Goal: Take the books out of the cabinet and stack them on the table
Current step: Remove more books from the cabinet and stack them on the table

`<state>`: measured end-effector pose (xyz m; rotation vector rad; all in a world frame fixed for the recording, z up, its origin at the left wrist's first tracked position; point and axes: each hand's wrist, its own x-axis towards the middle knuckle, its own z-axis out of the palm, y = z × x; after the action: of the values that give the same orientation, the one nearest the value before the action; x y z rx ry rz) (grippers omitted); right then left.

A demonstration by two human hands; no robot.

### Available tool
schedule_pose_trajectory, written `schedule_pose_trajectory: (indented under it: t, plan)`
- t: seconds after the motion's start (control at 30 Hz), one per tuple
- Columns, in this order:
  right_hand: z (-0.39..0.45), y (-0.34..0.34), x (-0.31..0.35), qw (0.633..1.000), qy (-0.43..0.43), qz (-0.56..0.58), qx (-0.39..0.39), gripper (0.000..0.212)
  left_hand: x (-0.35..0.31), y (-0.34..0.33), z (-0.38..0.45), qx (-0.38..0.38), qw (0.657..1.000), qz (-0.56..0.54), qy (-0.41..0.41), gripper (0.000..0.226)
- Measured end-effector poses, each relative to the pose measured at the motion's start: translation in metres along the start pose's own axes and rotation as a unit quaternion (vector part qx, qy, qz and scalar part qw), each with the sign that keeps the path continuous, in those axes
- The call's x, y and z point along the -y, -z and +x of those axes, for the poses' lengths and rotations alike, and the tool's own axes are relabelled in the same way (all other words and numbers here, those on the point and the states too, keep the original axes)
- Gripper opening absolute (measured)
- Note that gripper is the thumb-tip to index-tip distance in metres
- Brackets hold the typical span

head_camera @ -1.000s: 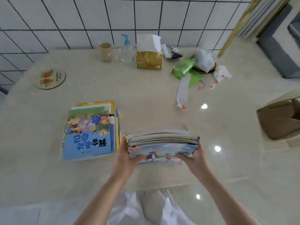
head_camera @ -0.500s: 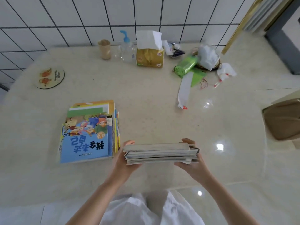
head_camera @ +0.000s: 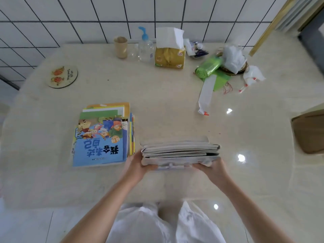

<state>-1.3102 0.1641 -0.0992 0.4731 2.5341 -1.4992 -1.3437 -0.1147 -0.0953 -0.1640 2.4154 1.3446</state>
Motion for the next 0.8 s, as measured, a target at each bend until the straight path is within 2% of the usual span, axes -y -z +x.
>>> schedule_pose_trajectory:
  t: [0.2,0.33,0.5,0.6,0.8]
  plan:
    - [0.014,0.023,0.048,0.999,0.014,0.001,0.032,0.049,-0.027,0.033,0.002,0.026,0.999,-0.017,-0.018,0.052]
    - [0.019,0.013,0.091,0.998,0.026,0.016,0.055,0.044,-0.036,0.073,0.000,0.017,0.996,-0.088,-0.010,0.050]
    - [0.022,-0.036,0.141,0.994,0.014,0.083,0.066,0.032,-0.025,0.130,0.004,0.003,0.983,-0.181,0.014,0.045]
    - [0.028,-0.077,0.167,0.991,-0.011,0.115,0.071,0.026,-0.010,0.162,0.011,-0.001,0.968,-0.246,0.056,0.035]
    - [0.033,-0.164,0.203,0.983,-0.084,0.154,0.052,0.021,0.034,0.228,0.025,-0.014,0.964,-0.246,0.101,0.028]
